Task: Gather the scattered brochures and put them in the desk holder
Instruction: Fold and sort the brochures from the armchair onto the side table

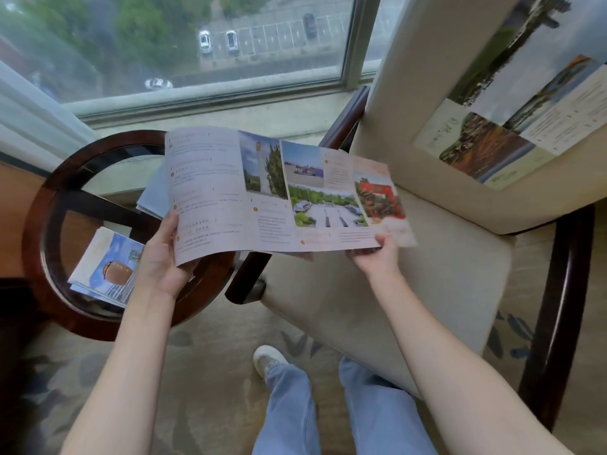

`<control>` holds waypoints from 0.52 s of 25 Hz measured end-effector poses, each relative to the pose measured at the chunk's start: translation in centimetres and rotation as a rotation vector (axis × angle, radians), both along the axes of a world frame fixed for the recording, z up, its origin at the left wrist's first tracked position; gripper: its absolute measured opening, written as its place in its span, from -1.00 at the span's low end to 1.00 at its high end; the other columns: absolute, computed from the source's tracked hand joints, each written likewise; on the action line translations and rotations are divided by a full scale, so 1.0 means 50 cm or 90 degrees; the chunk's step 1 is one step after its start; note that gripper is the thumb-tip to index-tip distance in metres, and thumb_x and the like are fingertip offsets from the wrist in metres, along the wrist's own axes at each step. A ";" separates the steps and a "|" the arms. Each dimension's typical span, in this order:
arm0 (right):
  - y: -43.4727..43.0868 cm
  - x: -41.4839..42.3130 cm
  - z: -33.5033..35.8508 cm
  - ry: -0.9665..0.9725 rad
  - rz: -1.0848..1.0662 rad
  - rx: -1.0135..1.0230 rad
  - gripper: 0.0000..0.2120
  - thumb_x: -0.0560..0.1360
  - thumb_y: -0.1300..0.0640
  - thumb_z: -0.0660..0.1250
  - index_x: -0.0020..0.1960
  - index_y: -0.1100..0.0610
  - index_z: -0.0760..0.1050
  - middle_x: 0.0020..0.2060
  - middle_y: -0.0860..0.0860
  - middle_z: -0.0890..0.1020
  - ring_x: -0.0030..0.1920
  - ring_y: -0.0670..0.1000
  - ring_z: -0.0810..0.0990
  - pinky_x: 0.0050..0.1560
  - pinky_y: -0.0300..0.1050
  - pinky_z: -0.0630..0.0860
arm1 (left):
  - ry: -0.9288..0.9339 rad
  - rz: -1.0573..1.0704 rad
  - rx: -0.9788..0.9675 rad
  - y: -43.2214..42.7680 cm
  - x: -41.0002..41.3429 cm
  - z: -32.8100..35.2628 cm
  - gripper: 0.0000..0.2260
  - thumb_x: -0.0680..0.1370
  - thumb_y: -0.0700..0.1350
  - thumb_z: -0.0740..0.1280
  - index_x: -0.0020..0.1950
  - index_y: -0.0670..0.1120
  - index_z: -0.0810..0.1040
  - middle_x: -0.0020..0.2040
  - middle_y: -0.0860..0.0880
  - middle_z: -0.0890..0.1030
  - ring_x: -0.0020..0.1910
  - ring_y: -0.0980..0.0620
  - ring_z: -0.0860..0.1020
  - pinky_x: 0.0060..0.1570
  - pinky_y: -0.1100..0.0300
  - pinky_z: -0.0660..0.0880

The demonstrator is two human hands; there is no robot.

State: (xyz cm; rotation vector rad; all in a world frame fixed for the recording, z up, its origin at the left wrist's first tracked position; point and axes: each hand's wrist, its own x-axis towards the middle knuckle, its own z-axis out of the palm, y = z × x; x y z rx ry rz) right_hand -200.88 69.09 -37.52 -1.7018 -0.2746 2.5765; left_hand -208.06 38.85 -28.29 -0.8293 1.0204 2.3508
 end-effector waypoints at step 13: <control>0.097 -0.031 0.089 0.075 0.000 0.151 -0.58 0.60 0.00 0.08 0.38 0.16 0.33 0.26 0.21 0.51 0.28 0.20 0.48 0.30 0.11 0.41 | 0.011 -0.126 -0.662 -0.006 -0.009 -0.039 -0.72 0.54 -0.17 0.24 0.25 -0.04 0.45 0.04 0.02 0.54 -0.07 0.11 0.53 -0.23 0.21 0.45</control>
